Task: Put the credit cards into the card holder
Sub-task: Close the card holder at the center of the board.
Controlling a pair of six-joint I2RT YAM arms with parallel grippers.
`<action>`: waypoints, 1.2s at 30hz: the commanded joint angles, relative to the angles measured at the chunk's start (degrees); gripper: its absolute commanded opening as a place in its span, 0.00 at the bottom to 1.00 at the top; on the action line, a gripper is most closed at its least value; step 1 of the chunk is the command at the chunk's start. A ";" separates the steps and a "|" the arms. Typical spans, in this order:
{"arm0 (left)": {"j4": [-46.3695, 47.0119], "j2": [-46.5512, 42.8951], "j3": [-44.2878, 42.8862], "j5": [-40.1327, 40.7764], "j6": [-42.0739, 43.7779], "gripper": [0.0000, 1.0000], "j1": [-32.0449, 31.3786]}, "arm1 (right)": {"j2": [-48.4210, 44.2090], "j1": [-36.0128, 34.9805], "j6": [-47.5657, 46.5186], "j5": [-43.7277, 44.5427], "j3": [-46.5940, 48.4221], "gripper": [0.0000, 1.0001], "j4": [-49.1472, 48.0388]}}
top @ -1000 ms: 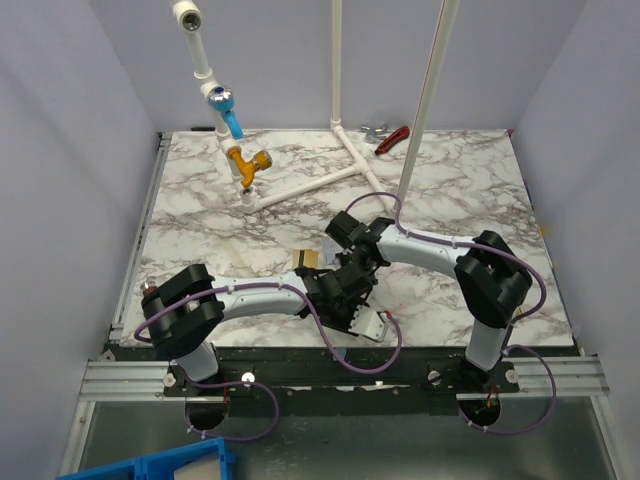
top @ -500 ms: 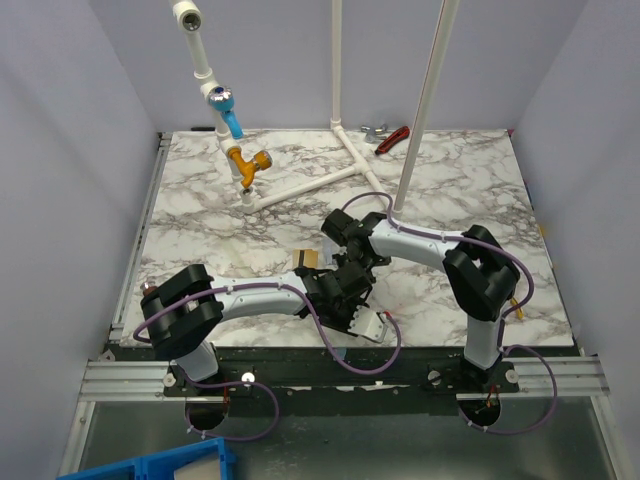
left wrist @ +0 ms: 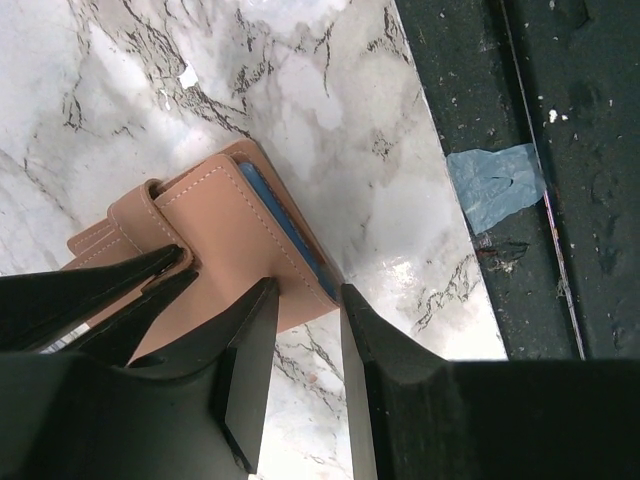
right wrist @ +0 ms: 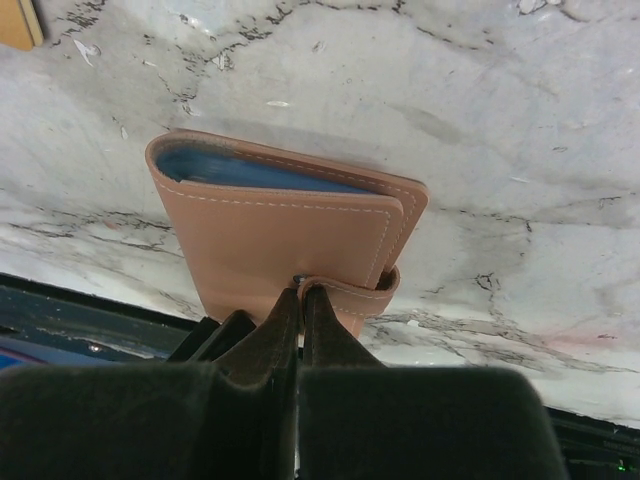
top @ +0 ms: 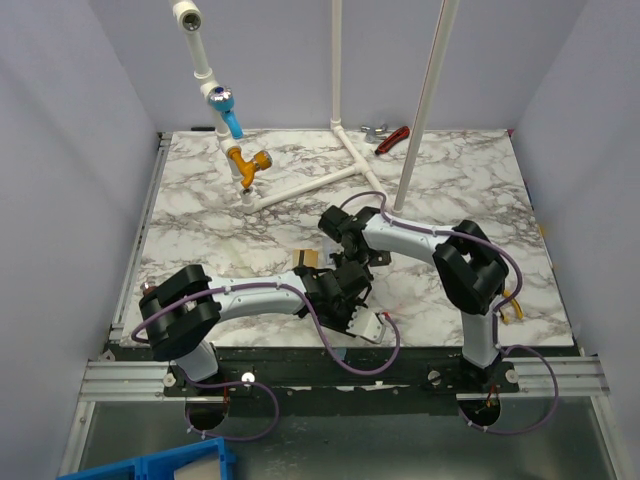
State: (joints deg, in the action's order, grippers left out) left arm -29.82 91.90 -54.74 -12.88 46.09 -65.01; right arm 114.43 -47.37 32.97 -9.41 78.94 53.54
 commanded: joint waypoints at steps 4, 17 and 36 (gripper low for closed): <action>-3.29 -4.76 -1.36 0.40 1.46 0.33 -0.21 | 13.76 -0.16 -1.02 0.55 -6.03 0.01 -13.86; -12.62 -13.52 -5.41 4.32 -0.44 0.38 -0.11 | 15.31 1.75 -0.68 1.21 -10.24 0.01 -17.31; -19.94 -18.52 -10.27 -2.31 -6.46 0.41 13.63 | 1.32 1.86 -0.34 2.70 -6.17 0.46 -11.73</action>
State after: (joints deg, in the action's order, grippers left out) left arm -46.57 76.23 -61.82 -10.76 42.59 -55.96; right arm 111.50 -44.62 35.42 -19.25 75.26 47.27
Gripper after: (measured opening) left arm 0.397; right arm 0.457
